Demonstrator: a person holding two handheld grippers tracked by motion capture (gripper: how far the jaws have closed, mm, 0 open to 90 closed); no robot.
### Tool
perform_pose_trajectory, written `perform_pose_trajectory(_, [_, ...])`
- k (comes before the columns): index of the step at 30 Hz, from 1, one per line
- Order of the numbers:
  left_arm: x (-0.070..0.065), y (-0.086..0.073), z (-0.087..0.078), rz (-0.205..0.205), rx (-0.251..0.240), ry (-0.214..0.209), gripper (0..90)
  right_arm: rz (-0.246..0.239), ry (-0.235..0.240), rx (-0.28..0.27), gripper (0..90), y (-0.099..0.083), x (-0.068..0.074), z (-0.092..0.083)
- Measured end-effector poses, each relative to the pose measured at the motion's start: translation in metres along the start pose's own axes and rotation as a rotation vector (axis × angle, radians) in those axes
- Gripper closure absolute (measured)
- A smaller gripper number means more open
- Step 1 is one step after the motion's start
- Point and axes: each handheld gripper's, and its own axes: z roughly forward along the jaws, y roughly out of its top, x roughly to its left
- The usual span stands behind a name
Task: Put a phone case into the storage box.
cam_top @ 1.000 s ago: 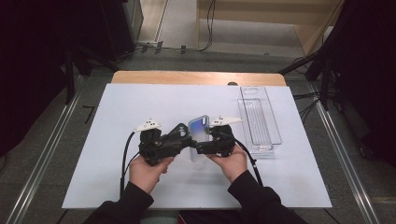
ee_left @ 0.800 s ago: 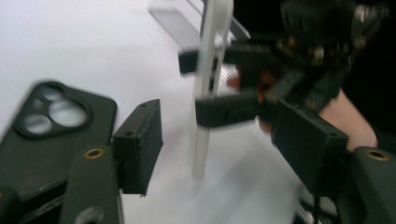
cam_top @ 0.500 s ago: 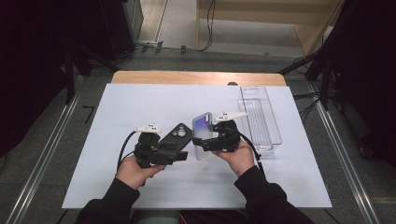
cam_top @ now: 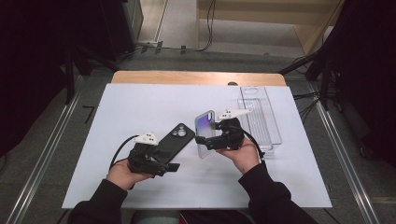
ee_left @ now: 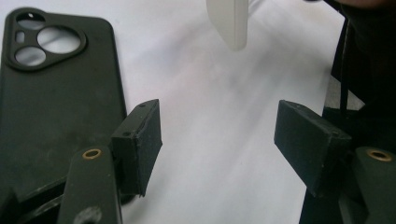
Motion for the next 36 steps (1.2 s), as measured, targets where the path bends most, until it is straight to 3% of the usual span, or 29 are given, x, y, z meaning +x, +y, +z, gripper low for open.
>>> perform_pose_trajectory(8, [0.007, -0.015, -0.006, -0.004, 0.045, 0.021, 32.1, -0.015, -0.016, 0.022, 15.1, -0.002, -0.003, -0.003])
perform_pose_trajectory(18, [0.01, -0.027, -0.02, -0.052, 0.039, 0.05, 32.1, -0.017, -0.027, 0.025, 15.1, 0.002, -0.007, -0.014])
perform_pose_trajectory(25, [0.011, -0.028, -0.023, -0.059, 0.037, 0.06, 32.1, -0.017, -0.024, 0.024, 15.1, 0.008, -0.009, -0.024])
perform_pose_trajectory(31, [0.013, -0.028, -0.024, -0.089, 0.028, 0.074, 32.1, -0.032, -0.028, 0.017, 15.1, 0.015, -0.011, -0.036])
perform_pose_trajectory(36, [0.012, -0.028, -0.027, -0.108, 0.013, 0.085, 32.2, 0.004, -0.035, -0.023, 15.1, 0.022, -0.018, -0.05])
